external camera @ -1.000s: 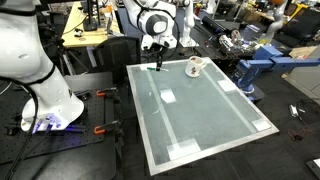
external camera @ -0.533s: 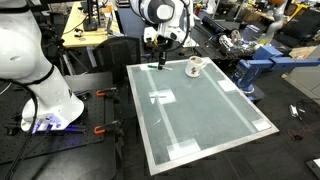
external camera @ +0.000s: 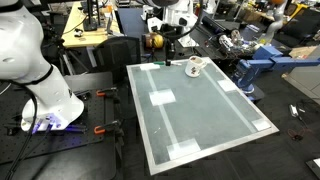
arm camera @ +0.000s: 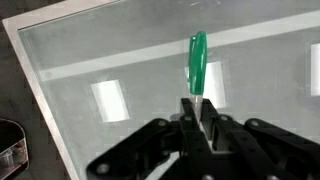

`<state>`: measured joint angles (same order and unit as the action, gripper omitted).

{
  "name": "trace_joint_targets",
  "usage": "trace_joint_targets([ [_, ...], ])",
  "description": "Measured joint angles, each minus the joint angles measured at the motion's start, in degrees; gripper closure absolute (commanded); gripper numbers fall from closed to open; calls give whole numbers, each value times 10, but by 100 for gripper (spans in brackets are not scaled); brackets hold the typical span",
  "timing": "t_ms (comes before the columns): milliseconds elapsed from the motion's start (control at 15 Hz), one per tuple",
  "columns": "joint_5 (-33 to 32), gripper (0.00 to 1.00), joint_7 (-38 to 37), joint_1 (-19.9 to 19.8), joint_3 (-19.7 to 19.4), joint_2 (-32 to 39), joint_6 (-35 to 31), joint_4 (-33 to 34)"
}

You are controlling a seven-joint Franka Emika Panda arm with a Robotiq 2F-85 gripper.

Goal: Place the green pen inside the white mug

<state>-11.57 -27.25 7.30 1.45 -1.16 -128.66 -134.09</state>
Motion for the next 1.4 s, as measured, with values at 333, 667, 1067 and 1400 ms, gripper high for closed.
trace_joint_targets([
  [333,-2,86,35,-29,0,-21,0,5],
  [667,-2,86,34,-29,4,-19,0,4],
  [1067,2,96,39,-30,5,-19,-18,4],
  [1400,89,96,159,-33,1,-19,-126,-5],
])
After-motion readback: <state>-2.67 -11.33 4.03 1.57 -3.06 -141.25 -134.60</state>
